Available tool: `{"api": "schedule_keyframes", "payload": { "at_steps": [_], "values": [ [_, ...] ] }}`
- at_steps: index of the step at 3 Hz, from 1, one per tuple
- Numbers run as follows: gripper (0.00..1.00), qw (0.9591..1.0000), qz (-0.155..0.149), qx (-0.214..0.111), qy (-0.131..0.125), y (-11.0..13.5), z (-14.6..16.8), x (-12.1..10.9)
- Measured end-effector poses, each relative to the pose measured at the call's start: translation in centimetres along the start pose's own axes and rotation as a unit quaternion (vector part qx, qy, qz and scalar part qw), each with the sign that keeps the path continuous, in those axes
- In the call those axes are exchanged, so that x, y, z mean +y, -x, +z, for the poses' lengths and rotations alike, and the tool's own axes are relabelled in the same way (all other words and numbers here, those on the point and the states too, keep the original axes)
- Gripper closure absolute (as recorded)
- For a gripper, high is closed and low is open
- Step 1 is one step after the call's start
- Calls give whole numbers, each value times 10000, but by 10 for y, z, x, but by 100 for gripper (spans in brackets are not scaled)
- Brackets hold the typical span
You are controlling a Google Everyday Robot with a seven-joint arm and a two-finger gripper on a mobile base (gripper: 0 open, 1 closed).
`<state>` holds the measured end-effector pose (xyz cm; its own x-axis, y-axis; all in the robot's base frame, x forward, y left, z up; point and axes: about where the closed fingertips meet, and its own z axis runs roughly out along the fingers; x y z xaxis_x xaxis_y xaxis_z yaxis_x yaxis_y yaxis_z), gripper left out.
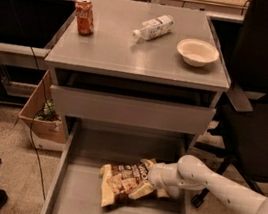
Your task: Pick brown chip bag from middle drawer and place on counter
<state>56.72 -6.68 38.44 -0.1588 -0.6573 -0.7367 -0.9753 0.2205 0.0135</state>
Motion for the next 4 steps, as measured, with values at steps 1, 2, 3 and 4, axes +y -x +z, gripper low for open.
{"api": "schedule_keyframes", "payload": {
  "at_steps": [1,2,3,4],
  "values": [
    [42,10000,-30,-40,-18,2,2,-1],
    [66,10000,-51,-43,-72,13,-8,-1],
    [89,9999,74,31,-93,28,-33,4],
    [100,9995,259,109,-124,44,-72,4]
  ]
}}
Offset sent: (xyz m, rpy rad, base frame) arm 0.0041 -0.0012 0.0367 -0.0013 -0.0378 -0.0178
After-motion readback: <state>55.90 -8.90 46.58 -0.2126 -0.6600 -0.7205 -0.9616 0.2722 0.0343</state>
